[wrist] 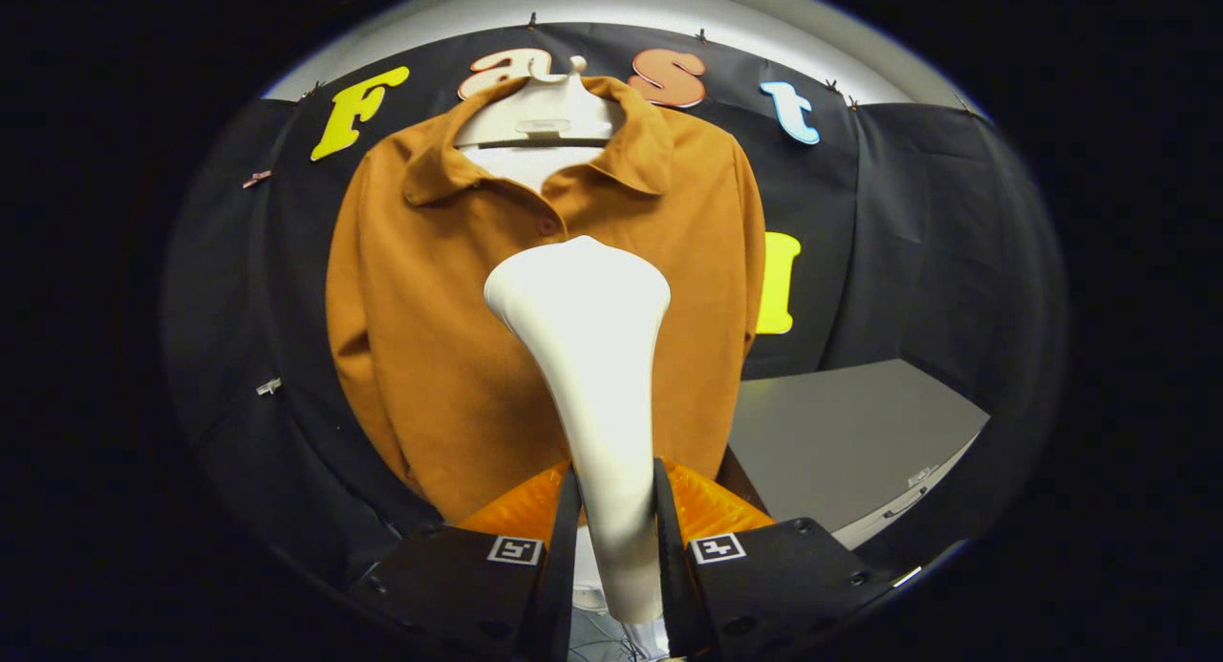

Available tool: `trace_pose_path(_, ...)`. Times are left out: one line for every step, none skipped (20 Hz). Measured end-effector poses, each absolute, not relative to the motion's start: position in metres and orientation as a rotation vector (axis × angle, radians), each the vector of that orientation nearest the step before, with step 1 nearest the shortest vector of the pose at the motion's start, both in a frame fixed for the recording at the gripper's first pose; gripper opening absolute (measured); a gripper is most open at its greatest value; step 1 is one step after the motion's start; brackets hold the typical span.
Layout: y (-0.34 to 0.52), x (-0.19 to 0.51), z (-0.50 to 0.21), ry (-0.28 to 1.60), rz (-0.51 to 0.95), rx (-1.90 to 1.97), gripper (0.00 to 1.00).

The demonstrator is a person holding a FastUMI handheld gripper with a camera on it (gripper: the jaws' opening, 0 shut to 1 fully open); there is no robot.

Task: Iron the clothes twice with a garment steamer, once on the left side and once on the right side.

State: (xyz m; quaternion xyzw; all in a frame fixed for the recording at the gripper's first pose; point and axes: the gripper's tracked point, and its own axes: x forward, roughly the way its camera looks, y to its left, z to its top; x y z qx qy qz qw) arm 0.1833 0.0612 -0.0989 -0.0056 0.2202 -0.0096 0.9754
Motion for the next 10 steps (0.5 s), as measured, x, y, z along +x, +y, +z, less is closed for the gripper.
trace_pose_path(0.073,0.187,-0.093,0.434,-0.003,-0.015,0.42)
trace_pose_path(0.083,0.19,-0.089,0.427,0.011,-0.019,0.42)
trace_pose_path(0.095,0.191,-0.087,0.421,0.02,-0.021,0.42)
trace_pose_path(0.104,0.192,-0.085,0.417,0.026,-0.022,0.42)
trace_pose_path(0.113,0.194,-0.085,0.414,0.032,-0.023,0.41)
trace_pose_path(0.12,0.196,-0.086,0.414,0.038,-0.024,0.42)
trace_pose_path(0.127,0.198,-0.087,0.415,0.043,-0.028,0.42)
trace_pose_path(0.133,0.199,-0.088,0.416,0.045,-0.032,0.42)
trace_pose_path(0.137,0.201,-0.089,0.416,0.047,-0.038,0.42)
trace_pose_path(0.14,0.202,-0.091,0.418,0.046,-0.045,0.42)
